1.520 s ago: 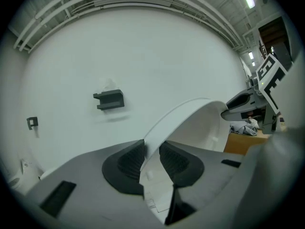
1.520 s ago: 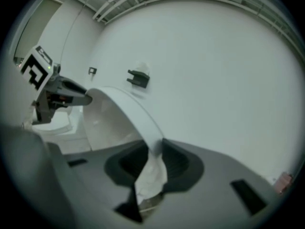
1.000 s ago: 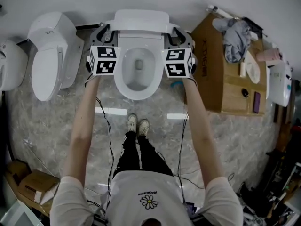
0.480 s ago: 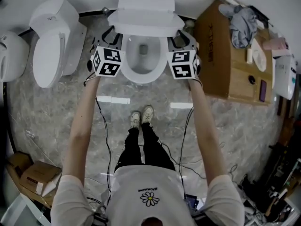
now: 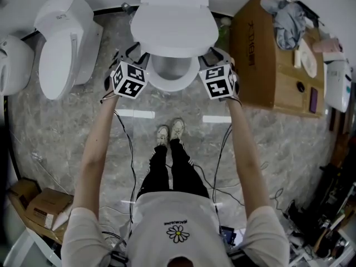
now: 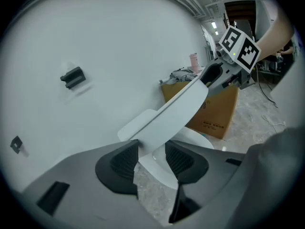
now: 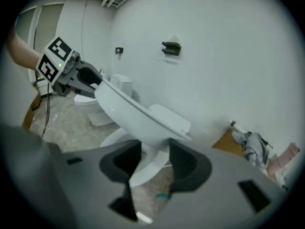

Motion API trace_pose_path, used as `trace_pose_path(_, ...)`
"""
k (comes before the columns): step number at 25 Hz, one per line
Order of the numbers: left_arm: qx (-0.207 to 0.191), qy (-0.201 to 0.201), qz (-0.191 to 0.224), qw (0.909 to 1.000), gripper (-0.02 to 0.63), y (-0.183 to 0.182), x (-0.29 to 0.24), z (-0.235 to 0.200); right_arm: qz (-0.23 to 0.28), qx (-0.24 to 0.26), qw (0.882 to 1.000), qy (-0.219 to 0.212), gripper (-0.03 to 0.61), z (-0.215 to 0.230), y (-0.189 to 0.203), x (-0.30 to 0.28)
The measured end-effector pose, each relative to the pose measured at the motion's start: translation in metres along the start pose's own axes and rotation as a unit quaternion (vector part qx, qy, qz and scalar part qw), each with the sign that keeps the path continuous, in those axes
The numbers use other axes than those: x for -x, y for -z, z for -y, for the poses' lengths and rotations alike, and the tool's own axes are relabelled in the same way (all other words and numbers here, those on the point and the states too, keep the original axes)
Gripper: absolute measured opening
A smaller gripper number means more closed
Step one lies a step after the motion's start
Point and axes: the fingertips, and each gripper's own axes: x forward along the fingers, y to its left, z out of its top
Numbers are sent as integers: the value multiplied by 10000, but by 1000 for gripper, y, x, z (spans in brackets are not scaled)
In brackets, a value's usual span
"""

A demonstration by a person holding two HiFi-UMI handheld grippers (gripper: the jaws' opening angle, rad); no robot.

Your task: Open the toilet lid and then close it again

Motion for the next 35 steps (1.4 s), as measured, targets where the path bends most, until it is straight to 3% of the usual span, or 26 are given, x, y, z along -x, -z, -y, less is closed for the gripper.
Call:
trace_pose_path(7, -5, 462, -287, 9985, 204, 38, -1, 33, -406, -273, 9971, -586, 198, -29, 43, -5)
trace_pose_path(20, -120, 1299, -902, 9873, 210, 98, -13, 80, -1151, 26, 9873, -1091, 199, -65, 109, -25)
trace_pose_path(35, 340, 1821, -1381, 9729, 209, 172, -42, 130, -1730, -244, 9724, -1548, 196, -106, 186, -64)
